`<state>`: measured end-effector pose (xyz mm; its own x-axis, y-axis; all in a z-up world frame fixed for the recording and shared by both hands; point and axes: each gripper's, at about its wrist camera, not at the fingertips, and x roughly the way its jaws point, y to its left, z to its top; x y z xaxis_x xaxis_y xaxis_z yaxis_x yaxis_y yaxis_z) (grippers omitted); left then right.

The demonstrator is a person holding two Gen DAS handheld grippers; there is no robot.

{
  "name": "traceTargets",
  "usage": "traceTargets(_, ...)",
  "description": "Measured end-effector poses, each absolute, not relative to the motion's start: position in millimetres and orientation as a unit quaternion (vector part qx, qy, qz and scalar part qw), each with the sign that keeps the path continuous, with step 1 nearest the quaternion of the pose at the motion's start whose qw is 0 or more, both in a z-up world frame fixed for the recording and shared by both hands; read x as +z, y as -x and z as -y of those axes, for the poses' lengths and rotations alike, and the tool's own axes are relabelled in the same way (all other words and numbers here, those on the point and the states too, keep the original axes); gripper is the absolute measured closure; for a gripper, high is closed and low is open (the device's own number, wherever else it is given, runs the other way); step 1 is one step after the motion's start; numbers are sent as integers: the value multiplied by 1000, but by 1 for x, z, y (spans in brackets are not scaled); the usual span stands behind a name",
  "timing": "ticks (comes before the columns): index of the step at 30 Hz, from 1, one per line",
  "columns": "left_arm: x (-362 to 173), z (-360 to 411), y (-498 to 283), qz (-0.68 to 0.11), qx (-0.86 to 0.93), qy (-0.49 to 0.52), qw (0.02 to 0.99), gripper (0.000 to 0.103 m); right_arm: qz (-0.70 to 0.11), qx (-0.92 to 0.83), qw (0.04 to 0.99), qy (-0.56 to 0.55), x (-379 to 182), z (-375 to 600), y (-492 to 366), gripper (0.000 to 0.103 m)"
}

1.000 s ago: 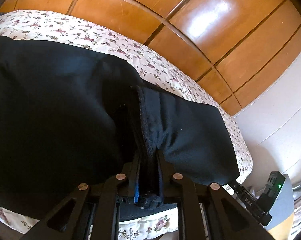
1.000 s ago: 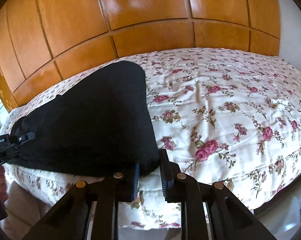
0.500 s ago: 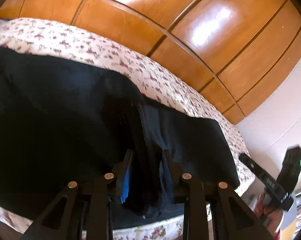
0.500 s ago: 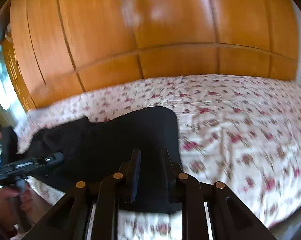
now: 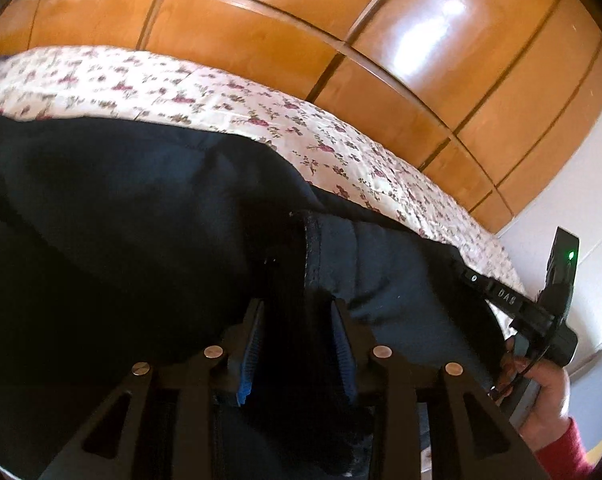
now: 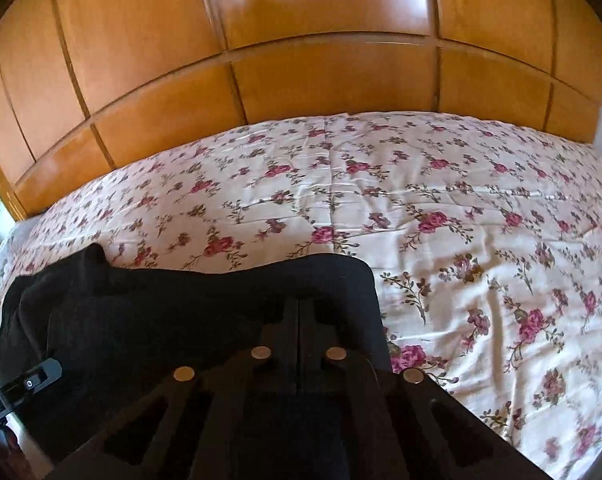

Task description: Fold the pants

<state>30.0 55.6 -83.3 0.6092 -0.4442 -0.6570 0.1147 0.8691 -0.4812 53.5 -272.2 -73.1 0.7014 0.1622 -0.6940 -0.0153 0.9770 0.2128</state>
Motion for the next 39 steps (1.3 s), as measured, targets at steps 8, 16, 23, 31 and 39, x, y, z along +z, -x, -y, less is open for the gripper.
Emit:
traceTargets(8,-78,-71,-18,-404,-165,230,870,67,-361,33,932,-20,-62,249,-38,99)
traceTargets(16,-67,-109,25,-370,-108,259,886,59,-333,172,926,-44,-46,192,26,94)
traceTargets(23,-69,-151,53,-353,-34,298,886,59,-372,252,893,-22,-71,139,46,94)
traceTargets(31,-74,-197,86,-321,64,340,882,58,-379,243,888,-91,-80,151,41,94)
traceTargets(39,-96,-244,116,-296,119,418,850,41,-375,240,890,-102,-80,148,48,94)
